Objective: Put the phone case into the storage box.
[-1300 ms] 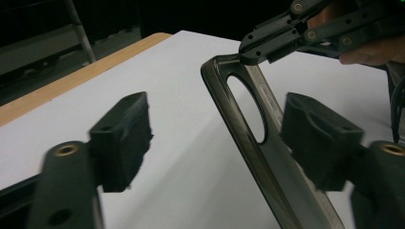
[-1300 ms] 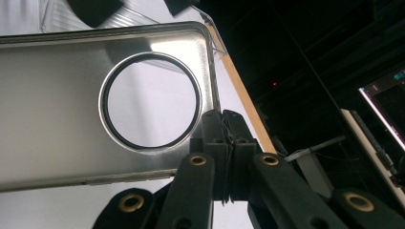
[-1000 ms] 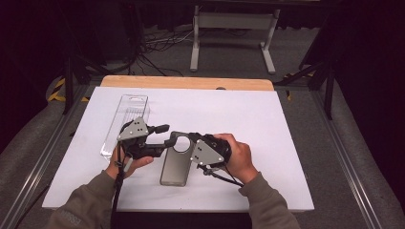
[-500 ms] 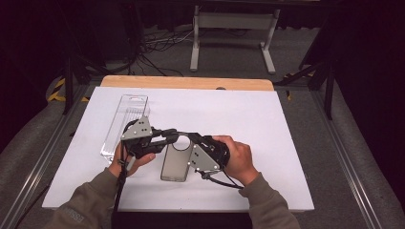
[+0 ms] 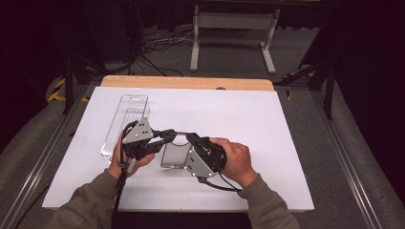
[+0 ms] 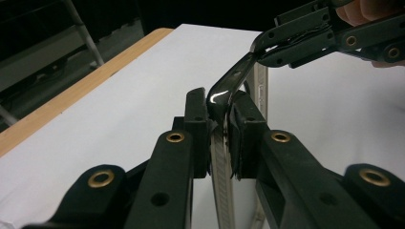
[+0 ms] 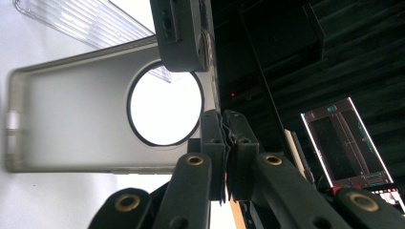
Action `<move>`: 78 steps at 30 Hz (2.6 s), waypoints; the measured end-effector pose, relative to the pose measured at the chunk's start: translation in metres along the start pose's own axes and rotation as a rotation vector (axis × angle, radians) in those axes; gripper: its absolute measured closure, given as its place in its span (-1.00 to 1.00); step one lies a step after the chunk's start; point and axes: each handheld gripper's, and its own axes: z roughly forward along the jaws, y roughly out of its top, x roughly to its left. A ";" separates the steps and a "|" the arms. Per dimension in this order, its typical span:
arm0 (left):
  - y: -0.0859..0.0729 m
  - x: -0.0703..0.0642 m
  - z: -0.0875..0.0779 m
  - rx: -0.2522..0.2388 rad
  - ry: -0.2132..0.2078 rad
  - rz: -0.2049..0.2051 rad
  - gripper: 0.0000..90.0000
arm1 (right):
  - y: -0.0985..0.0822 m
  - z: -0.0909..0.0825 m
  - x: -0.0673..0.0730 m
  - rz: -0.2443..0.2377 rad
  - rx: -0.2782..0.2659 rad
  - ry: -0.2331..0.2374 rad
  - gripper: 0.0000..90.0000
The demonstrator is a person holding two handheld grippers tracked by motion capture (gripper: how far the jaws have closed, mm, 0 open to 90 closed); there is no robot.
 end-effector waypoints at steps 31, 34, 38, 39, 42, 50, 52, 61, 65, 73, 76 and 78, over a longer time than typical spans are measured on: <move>-0.007 0.007 -0.021 -0.176 0.039 -0.070 0.80 | -0.032 -0.008 -0.010 0.482 -0.125 0.072 0.38; -0.008 0.008 -0.023 -0.182 0.041 -0.073 0.79 | -0.037 -0.008 -0.009 0.495 -0.112 0.063 0.32; -0.009 0.009 -0.025 -0.186 0.039 -0.074 0.80 | -0.044 -0.009 -0.007 0.519 -0.103 0.074 0.26; -0.009 0.009 -0.025 -0.187 0.042 -0.071 0.79 | -0.045 -0.009 -0.007 0.520 -0.101 0.075 0.22; -0.010 0.010 -0.026 -0.189 0.043 -0.070 0.79 | -0.048 -0.009 -0.006 0.528 -0.095 0.075 0.13; -0.010 0.010 -0.028 -0.193 0.045 -0.066 0.79 | -0.057 -0.013 -0.002 0.556 -0.076 0.066 -0.22; -0.010 0.010 -0.029 -0.192 0.044 -0.066 0.79 | -0.059 -0.013 -0.001 0.558 -0.073 0.063 -0.27; -0.010 0.011 -0.032 -0.195 0.047 -0.065 0.79 | -0.067 -0.019 0.003 0.586 -0.057 0.042 -0.48; -0.010 0.011 -0.033 -0.200 0.050 -0.064 0.79 | -0.074 -0.024 0.007 0.585 -0.040 0.042 -0.49; -0.009 0.011 -0.034 -0.200 0.042 -0.060 0.79 | -0.089 -0.034 0.011 0.617 -0.013 0.043 -0.50; -0.009 0.011 -0.035 -0.205 0.046 -0.060 0.79 | -0.094 -0.039 0.014 0.627 -0.021 0.029 -0.50; -0.009 0.012 -0.037 -0.206 0.047 -0.061 0.79 | -0.096 -0.041 0.015 0.622 -0.017 0.024 -0.51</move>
